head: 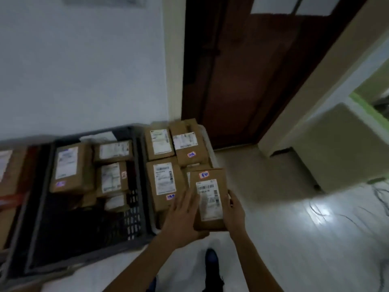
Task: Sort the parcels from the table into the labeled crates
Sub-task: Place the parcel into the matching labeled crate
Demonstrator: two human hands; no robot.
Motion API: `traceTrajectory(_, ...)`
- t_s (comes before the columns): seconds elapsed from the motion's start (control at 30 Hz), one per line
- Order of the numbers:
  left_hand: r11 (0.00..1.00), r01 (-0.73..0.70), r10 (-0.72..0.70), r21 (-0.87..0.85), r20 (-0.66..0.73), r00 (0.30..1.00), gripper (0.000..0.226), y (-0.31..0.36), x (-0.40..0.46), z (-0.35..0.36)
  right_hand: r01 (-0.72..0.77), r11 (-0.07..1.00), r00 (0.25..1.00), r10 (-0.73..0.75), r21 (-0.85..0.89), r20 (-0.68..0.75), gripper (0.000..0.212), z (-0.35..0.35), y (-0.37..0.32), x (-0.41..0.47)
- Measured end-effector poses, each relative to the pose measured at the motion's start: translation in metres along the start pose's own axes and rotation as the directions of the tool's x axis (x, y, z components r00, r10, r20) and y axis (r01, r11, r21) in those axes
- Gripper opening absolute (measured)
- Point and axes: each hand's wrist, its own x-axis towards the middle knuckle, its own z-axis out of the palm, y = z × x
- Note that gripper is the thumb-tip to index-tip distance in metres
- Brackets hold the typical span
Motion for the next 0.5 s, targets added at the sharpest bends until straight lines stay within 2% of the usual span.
traceTrajectory(0.03, 0.998, 0.011, -0.014, 0.058, 0.048, 0.999, 0.116, 0.002, 0.014, 0.006, 0.012, 1.0, 1.0, -0.012, -0.023, 0.018, 0.018, 0.003, 0.009, 0.021)
traceTrajectory(0.17, 0.971, 0.15, -0.166, 0.189, 0.075, 0.983, 0.106, 0.001, 0.053, 0.031, 0.038, 0.991, 0.991, -0.021, -0.129, 0.132, 0.017, 0.022, 0.032, 0.09)
traceTrajectory(0.3, 0.928, 0.307, -0.33, 0.21, 0.082, 0.94, 0.101, -0.003, 0.076, 0.038, 0.13, 0.957, 0.967, -0.065, -0.259, 0.247, 0.053, 0.037, 0.041, 0.127)
traceTrajectory(0.37, 0.912, 0.351, -0.376, 0.214, 0.092, 0.922, 0.101, -0.004, 0.08, 0.039, 0.176, 0.92, 0.951, -0.067, -0.35, 0.302, 0.046, 0.041, 0.041, 0.138)
traceTrajectory(0.5, 0.903, 0.385, -0.407, 0.193, 0.094, 0.909, 0.101, -0.009, 0.084, 0.045, 0.276, 0.866, 0.926, -0.122, -0.417, 0.358, 0.037, 0.047, 0.038, 0.152)
